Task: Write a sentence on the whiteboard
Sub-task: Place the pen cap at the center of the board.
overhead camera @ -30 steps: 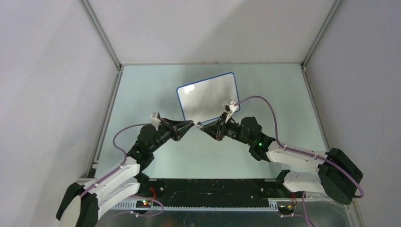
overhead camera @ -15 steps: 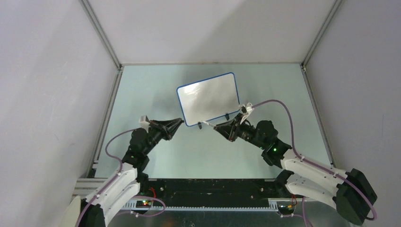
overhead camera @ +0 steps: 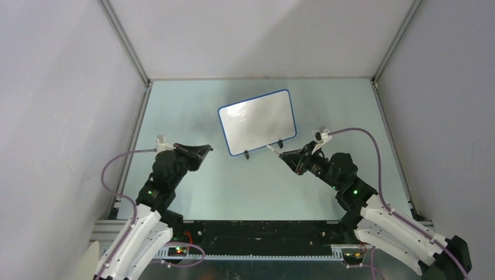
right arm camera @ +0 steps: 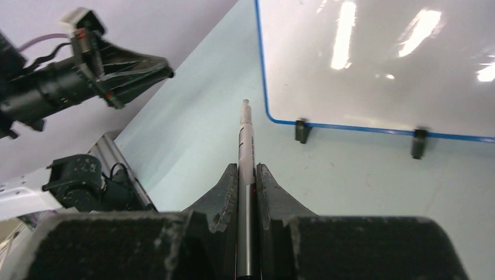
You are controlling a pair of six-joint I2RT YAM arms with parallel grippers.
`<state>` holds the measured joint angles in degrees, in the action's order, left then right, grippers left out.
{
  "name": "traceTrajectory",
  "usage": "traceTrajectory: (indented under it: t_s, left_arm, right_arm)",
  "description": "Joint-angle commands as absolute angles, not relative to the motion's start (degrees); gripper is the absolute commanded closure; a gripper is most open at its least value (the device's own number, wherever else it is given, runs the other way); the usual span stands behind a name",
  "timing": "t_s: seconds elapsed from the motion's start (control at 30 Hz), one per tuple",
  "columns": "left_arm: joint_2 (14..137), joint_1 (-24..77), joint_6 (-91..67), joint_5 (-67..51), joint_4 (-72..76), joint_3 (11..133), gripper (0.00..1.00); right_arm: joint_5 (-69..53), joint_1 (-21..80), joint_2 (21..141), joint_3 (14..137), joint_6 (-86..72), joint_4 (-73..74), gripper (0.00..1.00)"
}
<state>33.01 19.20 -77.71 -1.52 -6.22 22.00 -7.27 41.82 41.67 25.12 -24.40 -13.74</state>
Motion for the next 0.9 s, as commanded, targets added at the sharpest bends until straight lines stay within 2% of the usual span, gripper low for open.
traceTrajectory:
  t_s: [0.0,0.13,0.3,0.57,0.7,0.87]
  left_arm:
    - [31.14,18.81,-62.59,12.19,-25.31,24.83,1.0]
    - [34.7,18.81,-60.39,15.26,-24.17,23.25,1.0]
    - [45.09,18.83,-58.19,15.62,-18.83,24.41,1.0]
    - [58.42,18.81,-50.53,16.57,-12.78,28.97,1.0]
    - [64.61,18.81,-47.78,14.25,-9.97,31.24,0.99]
    - [68.92,18.81,-45.31,10.53,-5.02,31.66,0.96]
  right_arm:
    - [-2.23,40.48,37.04,26.55,-25.13,-4.62,1.0]
    - [-4.31,39.86,35.06,26.59,-24.61,-2.37,1.0]
    - [-11.59,37.75,35.89,28.75,-25.73,-0.88,1.0]
    - [-38.16,28.21,41.68,36.26,-27.96,7.46,1.0]
    - [-52.13,21.57,44.42,36.54,-33.81,3.06,1.0]
    - [-63.54,19.84,47.1,36.56,-39.57,-7.21,1.0]
